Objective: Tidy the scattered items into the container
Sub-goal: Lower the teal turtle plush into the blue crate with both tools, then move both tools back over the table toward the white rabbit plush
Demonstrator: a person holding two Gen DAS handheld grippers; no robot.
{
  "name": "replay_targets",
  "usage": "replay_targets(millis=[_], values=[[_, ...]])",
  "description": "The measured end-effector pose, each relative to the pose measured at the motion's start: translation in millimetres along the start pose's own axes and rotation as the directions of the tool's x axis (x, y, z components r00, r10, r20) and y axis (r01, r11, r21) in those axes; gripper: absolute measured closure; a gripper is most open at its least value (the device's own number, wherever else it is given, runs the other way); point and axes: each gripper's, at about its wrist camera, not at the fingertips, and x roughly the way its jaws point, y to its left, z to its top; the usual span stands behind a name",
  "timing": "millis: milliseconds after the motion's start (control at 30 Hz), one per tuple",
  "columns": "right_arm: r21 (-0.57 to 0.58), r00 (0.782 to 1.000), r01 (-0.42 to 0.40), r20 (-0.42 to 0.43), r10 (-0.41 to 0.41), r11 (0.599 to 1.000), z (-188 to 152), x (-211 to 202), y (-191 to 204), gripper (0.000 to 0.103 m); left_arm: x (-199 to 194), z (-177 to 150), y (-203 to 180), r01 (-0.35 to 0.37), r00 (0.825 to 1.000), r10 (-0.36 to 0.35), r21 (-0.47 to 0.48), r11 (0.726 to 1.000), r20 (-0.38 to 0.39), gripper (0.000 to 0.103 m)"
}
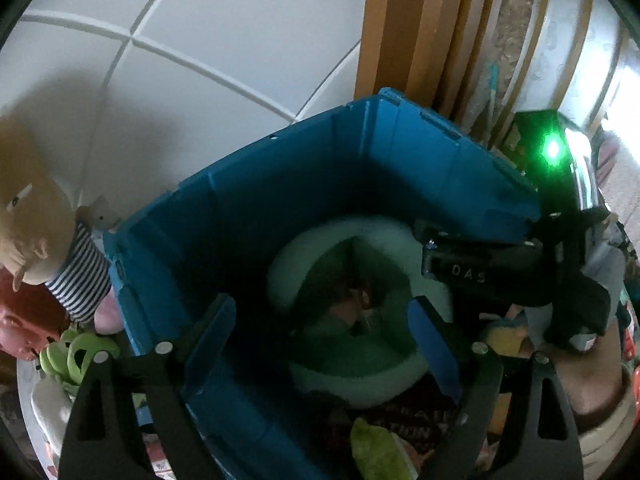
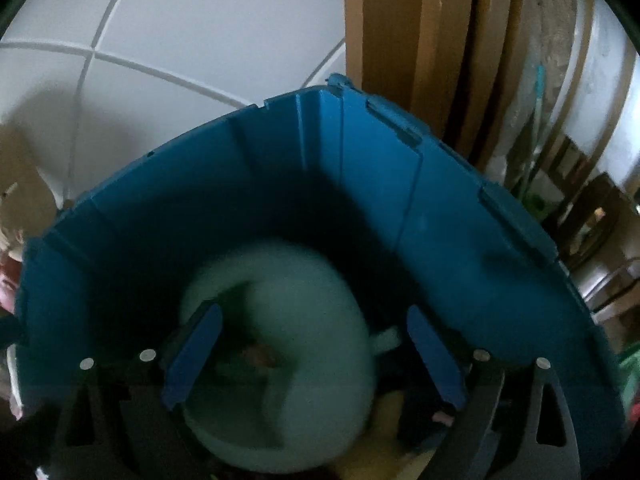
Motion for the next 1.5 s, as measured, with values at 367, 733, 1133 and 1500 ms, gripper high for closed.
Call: replay_targets(millis=[367,733,1133,1500], values=[[-0.052,0.998,0.020,0.061,-0.017,0.998,1.2,-74.1,42.2,0.006,-50.4,-21.5,35.0,-0.031,0.998,0.034,-0.069,0.997,0.044,0.014],[-0.212,0.979,-0.035,0.188,0.076,0.977,-16.6,-192.9,160.4,0.002,-132.5,-92.6,126.0,-0.120,0.986,0.137,-0.167,0.979,0.095,0.014],[-0.377,0.951,-0.216,0.129,0.282,0.901,-100.7,-211.5,334.6,0.001,-207.4,-252.2,294.6,-0.319,0.937,0.348,-0.337,0.886,0.031,0.014],[-0.396,0.929,-0.359,-0.063,0.365,0.845,-184.0,-140.2,443.6,0.001,-201.1,-368.2,407.1,-0.379,0.915,0.400,-0.466,0.800,-0.059,0.014]])
